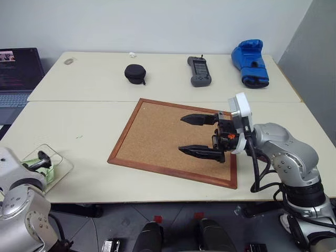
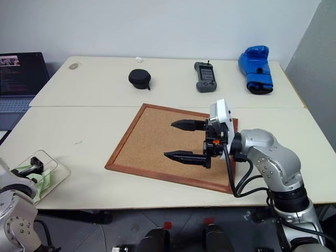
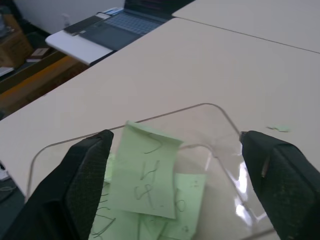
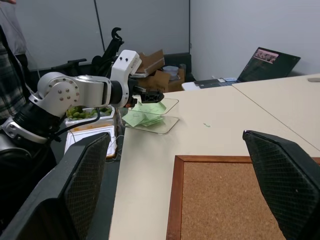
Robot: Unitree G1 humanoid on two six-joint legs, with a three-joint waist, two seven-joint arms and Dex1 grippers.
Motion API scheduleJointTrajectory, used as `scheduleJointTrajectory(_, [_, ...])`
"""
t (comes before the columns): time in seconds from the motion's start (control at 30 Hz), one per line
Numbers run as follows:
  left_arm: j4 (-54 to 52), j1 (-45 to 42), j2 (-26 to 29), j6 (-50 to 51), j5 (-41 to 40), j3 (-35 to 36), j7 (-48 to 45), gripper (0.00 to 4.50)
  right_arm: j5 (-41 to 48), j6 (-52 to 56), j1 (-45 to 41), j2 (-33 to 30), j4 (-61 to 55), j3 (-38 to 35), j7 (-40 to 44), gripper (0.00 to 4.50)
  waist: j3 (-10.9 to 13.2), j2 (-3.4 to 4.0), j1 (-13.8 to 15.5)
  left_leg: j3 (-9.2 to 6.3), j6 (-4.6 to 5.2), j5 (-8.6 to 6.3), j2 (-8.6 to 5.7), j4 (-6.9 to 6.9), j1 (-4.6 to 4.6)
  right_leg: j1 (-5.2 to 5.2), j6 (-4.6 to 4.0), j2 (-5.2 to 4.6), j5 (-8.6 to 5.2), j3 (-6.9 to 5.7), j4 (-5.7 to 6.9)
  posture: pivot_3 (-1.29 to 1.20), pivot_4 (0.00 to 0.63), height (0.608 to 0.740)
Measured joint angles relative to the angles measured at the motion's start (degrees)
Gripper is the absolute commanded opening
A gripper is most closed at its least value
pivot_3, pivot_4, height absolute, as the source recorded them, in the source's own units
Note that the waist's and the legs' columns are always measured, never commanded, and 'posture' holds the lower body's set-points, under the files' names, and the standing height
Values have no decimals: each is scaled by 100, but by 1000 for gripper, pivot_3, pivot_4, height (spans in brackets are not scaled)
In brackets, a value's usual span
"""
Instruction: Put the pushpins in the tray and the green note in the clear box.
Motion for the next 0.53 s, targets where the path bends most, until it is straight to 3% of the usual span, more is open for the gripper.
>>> scheduleJointTrajectory(0.23, [-495,-290,353,-283,-233,-1172,-525,4463,-394,73,832,257,-587,-286,-1462,4500,-2,-1,3,5,-1,0,0,-5,0,0,0,-4,0,9,-1,0,150,740])
scheduleJointTrajectory(0.53, [-536,678,-156,-1059,-29,-2410,-598,4463,-2657,-346,2576,1021,-1027,-14,-4158,4500,-7,0,-3,14,-7,-3,7,-8,4,-1,-4,2,-4,22,0,0,150,740])
